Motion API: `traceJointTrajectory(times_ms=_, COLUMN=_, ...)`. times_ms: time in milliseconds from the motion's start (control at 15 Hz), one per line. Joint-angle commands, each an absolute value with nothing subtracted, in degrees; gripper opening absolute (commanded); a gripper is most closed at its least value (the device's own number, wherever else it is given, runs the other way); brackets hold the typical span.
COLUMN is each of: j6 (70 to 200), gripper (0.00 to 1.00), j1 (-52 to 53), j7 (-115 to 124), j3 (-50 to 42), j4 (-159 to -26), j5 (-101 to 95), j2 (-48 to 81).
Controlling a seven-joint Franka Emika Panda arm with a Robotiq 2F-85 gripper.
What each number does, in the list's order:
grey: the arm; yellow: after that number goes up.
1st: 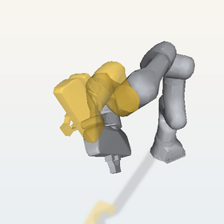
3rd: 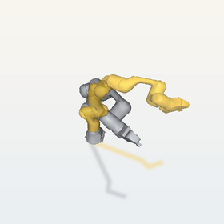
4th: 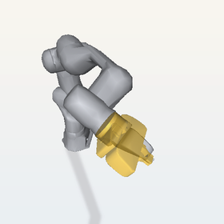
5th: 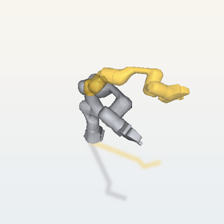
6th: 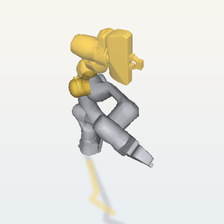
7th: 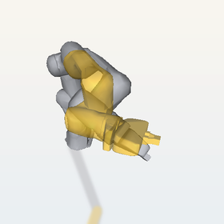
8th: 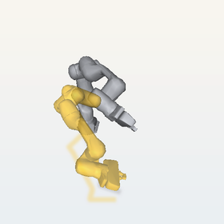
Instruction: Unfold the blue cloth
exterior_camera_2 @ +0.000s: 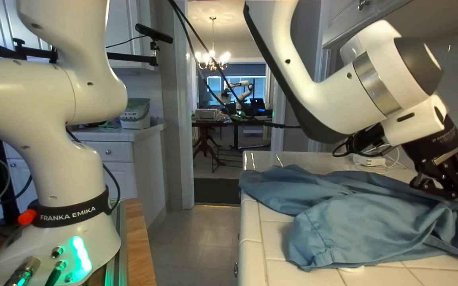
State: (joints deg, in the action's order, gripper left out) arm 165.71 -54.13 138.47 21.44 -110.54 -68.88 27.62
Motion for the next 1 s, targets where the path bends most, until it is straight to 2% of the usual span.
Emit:
traceJointTrajectory(times_ms=0, j6=165.59, gripper=0.3, j1=-51.84, j7=139.65, j3=20.64, j4=-105.25, j5=-70.21, j2=31.78)
traceJointTrajectory(times_ms=400, j6=163.24, gripper=0.71, j1=-52.99, j7=137.35, j3=26.51, j4=-112.54, j5=-64.19, j2=22.26)
traceJointTrajectory(times_ms=667, j6=161.63, gripper=0.99, j1=-58.87, j7=128.73, j3=40.79, j4=-117.2, j5=-44.44, j2=20.91)
traceJointTrajectory(times_ms=933, j6=160.09, gripper=1.0, j1=-60.71, j7=127.73, j3=49.83, j4=-115.33, j5=-31.68, j2=24.09)
